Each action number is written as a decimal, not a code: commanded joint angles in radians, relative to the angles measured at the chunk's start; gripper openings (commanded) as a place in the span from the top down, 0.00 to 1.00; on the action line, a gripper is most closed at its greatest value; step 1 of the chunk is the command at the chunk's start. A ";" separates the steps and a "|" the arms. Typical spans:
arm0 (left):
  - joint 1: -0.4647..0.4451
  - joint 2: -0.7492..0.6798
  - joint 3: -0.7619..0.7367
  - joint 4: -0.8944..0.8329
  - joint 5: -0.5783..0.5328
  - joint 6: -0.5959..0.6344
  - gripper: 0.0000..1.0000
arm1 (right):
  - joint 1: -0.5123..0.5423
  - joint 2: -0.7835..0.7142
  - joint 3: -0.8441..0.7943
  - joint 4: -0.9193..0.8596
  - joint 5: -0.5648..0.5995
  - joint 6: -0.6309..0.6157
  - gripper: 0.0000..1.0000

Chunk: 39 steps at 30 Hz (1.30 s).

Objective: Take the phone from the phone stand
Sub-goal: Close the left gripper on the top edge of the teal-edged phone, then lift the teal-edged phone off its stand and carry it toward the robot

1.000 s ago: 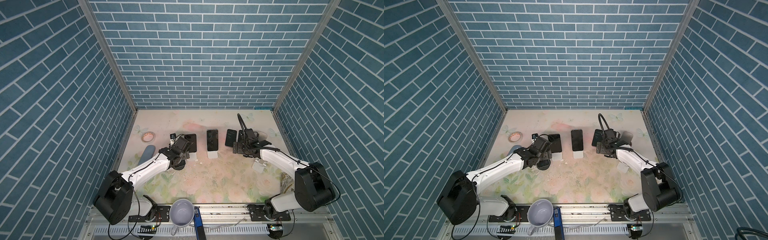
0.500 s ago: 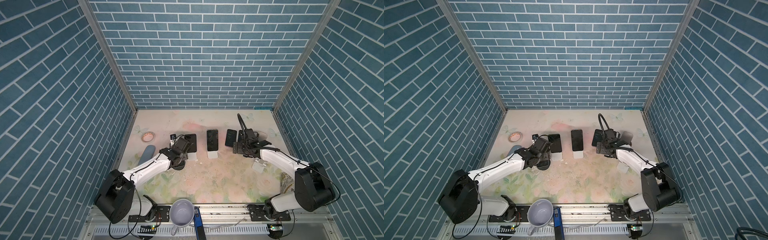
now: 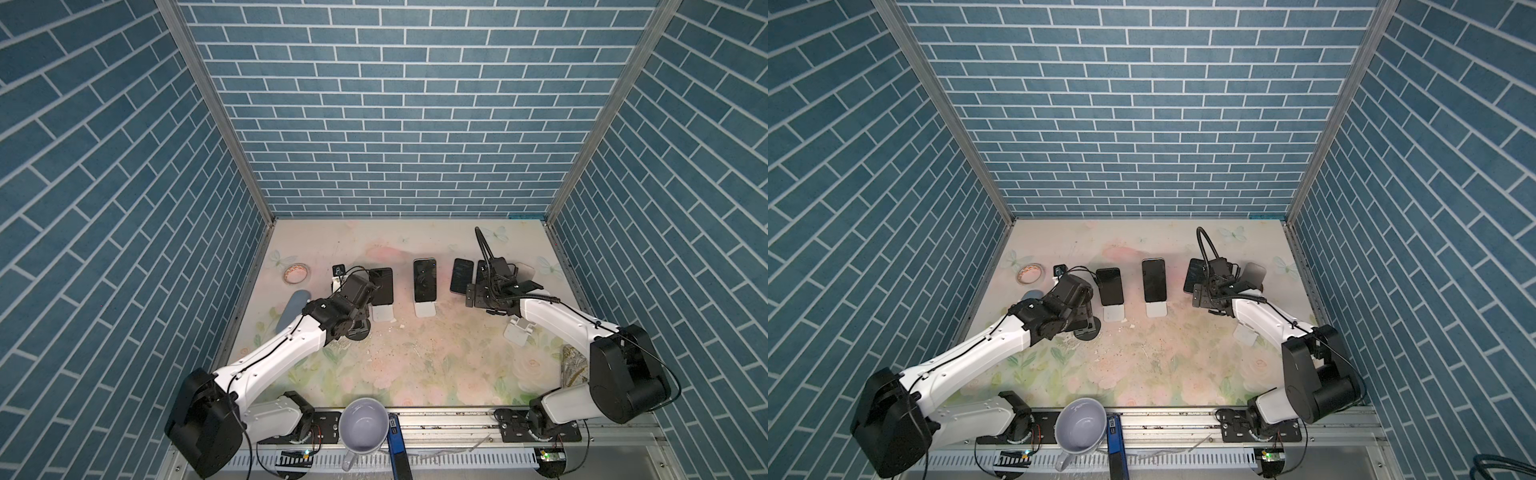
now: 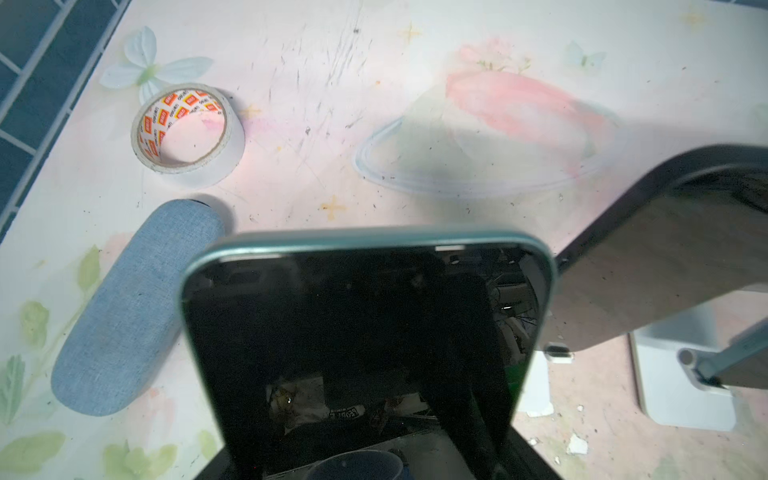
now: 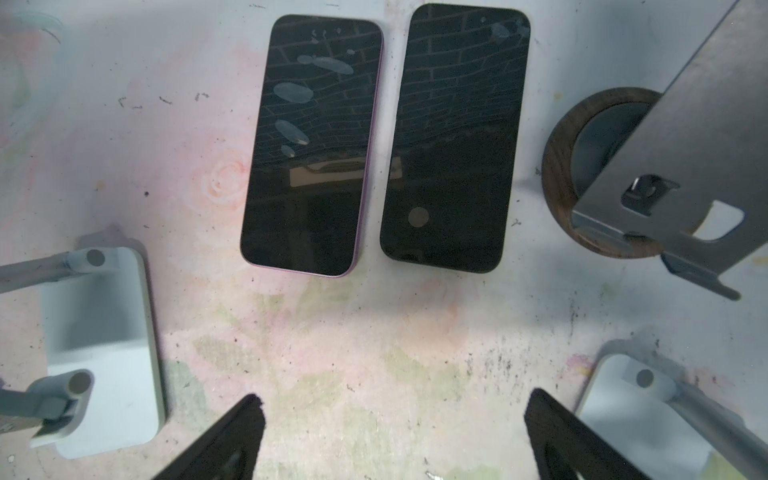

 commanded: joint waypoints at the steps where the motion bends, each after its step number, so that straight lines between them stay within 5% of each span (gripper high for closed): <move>1: -0.025 -0.032 0.043 -0.028 -0.037 0.018 0.39 | 0.003 -0.017 0.024 -0.024 0.010 0.013 0.01; 20: -0.293 0.127 0.173 0.019 -0.029 -0.035 0.39 | 0.005 -0.050 0.013 -0.037 0.042 0.015 0.01; 39: -0.354 0.313 0.182 -0.042 0.194 -0.255 0.38 | 0.003 -0.117 -0.050 -0.034 0.064 0.005 0.01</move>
